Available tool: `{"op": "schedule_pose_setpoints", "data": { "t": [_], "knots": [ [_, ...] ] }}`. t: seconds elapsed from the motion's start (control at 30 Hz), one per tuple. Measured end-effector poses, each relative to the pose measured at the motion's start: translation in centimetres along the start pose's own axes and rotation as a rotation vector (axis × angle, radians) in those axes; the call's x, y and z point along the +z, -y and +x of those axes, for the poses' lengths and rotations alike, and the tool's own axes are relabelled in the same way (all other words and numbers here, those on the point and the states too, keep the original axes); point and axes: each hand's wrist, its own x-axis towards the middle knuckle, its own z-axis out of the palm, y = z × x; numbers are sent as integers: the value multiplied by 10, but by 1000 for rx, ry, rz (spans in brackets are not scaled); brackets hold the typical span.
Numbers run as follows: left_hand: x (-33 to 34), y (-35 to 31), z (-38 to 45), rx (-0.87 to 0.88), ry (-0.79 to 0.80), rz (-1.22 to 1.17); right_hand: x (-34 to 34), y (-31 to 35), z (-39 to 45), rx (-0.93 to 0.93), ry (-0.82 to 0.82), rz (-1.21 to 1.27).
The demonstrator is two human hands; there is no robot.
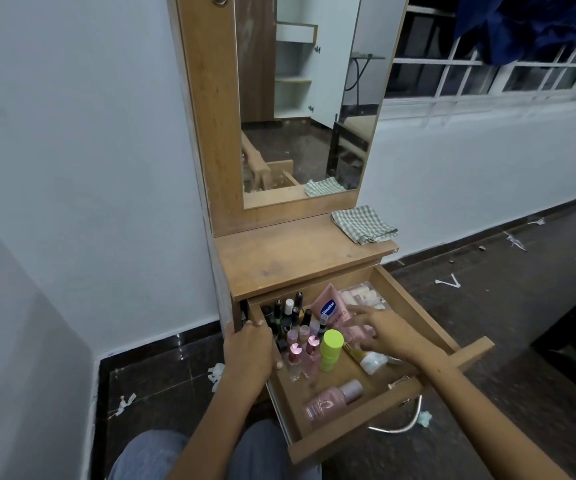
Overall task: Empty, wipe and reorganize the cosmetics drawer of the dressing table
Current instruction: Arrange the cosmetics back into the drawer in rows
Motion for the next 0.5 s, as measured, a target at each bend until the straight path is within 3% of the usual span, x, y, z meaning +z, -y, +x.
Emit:
{"op": "schedule_pose_setpoints", "data": {
  "t": [0.13, 0.5],
  "knots": [
    [0, 0, 0, 4, 0, -5, 3, -6, -5, -33, 203, -68],
    [0, 0, 0, -12, 10, -15, 17, -10, -8, -22, 249, -305]
  ]
}}
